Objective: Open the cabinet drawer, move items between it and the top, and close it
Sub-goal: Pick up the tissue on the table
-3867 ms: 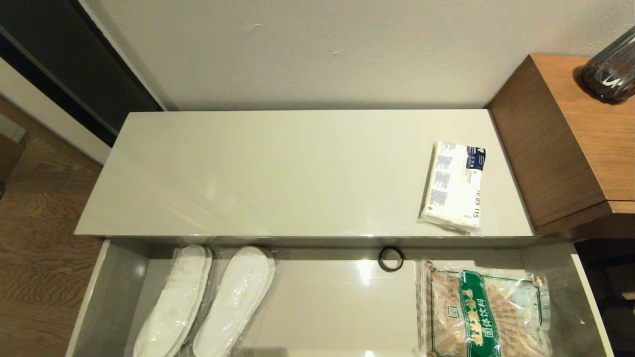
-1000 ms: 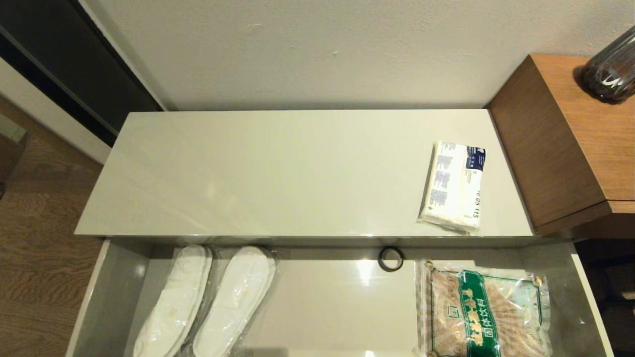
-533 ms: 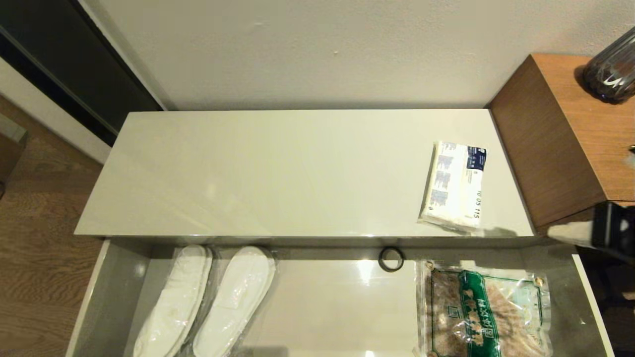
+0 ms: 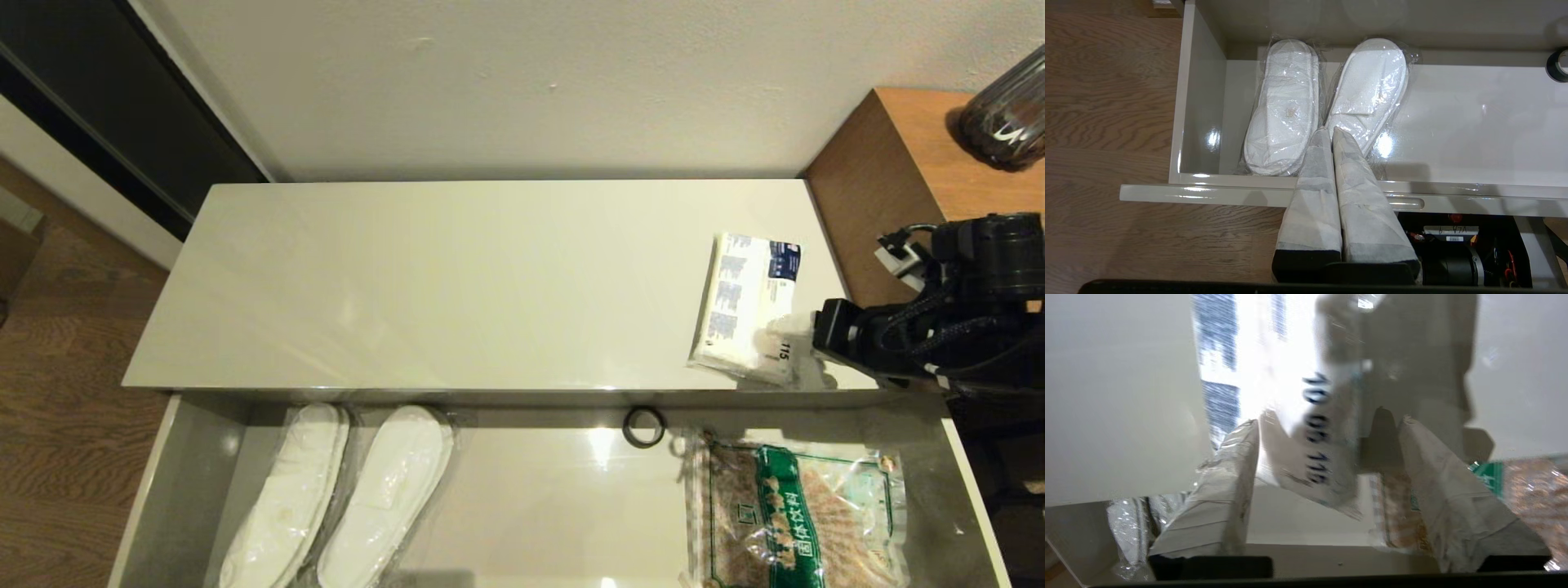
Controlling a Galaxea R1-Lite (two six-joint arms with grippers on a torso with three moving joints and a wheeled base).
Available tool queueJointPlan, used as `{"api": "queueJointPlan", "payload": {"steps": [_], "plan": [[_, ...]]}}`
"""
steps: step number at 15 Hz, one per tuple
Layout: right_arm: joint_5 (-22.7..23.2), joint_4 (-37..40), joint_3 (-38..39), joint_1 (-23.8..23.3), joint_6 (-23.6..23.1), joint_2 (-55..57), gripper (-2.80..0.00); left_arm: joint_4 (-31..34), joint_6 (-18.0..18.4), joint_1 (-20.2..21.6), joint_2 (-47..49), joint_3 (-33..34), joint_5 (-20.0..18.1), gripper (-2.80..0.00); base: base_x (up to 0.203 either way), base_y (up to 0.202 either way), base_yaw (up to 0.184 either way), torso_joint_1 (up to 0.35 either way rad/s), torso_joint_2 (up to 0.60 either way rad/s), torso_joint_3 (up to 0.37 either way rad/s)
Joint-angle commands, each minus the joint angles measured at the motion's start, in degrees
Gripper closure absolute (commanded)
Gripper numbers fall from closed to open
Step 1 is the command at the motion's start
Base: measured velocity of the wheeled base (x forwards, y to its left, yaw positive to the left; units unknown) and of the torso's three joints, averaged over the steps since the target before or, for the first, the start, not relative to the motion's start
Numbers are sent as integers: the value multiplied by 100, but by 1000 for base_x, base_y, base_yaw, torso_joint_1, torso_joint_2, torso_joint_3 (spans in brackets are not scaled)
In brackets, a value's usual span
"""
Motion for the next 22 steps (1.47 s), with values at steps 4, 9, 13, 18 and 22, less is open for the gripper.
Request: {"api": "queueJointPlan", "payload": {"steps": [4, 9, 13, 18, 22], "plan": [[-722, -59, -384, 611, 122, 259, -280, 8, 2, 5, -1, -1, -2, 0, 0, 0, 0, 0, 0, 0], [-794, -78, -460, 604, 136, 654, -280, 8, 2, 0, -1, -1, -2, 0, 0, 0, 0, 0, 0, 0], [-1103, -78, -596, 616, 127, 698, 0, 8, 2, 2, -1, -1, 4, 0, 0, 0, 0, 0, 0, 0], [-1072, -74, -523, 674, 168, 546, 0, 8, 2, -4, -1, -1, 7, 0, 0, 0, 0, 0, 0, 0], [-1063, -10, -435, 831, 162, 249, 0, 8, 2, 4, -1, -1, 7, 0, 0, 0, 0, 0, 0, 0]]}}
